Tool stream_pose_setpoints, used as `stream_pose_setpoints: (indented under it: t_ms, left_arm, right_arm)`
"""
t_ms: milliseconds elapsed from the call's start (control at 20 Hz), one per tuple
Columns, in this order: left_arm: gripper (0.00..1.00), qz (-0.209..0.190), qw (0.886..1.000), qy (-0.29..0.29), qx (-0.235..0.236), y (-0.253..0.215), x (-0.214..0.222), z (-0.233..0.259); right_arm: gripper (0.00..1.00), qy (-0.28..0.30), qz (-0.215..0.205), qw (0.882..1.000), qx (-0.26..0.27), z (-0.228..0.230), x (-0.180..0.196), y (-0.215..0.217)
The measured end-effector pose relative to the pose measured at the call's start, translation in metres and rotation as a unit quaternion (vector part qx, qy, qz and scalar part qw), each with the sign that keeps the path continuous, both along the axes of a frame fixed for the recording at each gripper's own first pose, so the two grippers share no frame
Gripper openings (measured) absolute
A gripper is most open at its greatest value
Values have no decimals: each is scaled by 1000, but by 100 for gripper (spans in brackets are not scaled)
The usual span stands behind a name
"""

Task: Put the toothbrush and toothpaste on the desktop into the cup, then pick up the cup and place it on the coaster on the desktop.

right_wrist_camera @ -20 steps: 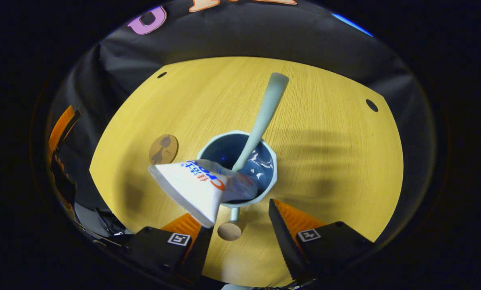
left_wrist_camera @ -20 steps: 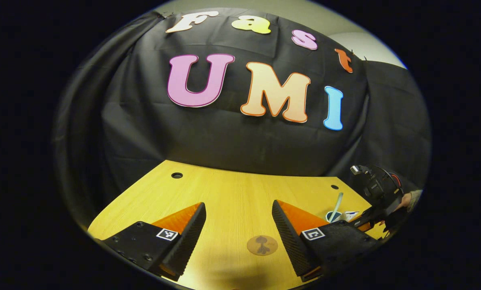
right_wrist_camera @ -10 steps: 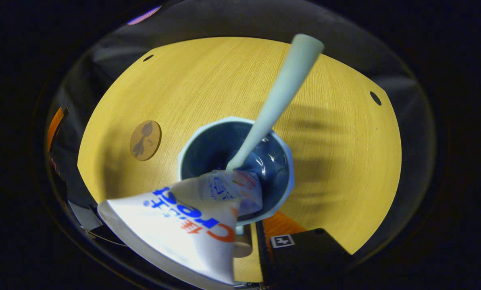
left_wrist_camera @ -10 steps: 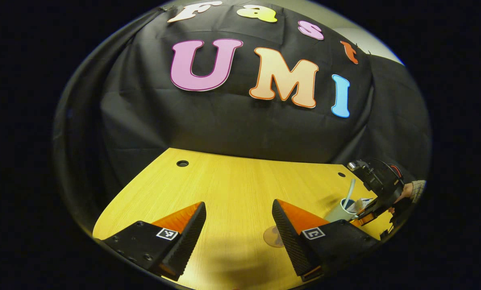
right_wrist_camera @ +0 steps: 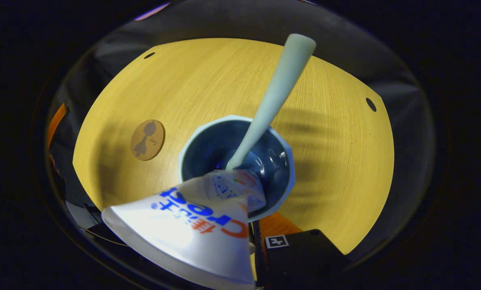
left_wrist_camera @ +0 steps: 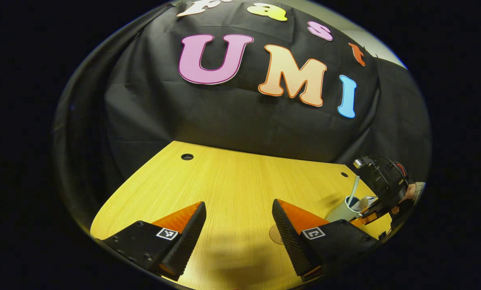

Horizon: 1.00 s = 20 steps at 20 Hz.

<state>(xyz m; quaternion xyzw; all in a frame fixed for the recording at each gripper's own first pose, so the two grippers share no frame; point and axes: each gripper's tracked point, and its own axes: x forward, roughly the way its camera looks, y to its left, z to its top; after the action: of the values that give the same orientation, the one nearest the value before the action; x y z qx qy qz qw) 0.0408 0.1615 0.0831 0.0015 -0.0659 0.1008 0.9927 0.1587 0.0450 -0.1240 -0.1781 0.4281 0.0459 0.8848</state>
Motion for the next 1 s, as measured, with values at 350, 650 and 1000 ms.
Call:
stream_pose_setpoints:
  t_ms: [350, 650, 1000]
  left_arm:
    - [95, 23, 999, 8, -37, 34, -13, -18]
    - [95, 65, 996, 11, -56, 69, -43, -26]
    - [95, 87, 994, 8, -58, 95, -56, -28]
  right_arm:
    - [31, -10, 72, 997, -1, 18, 0, 84]
    - [31, 9, 133, 991, -24, -1, 5, 147]
    - [31, 30, 146, 987, -62, -25, 17, 166]
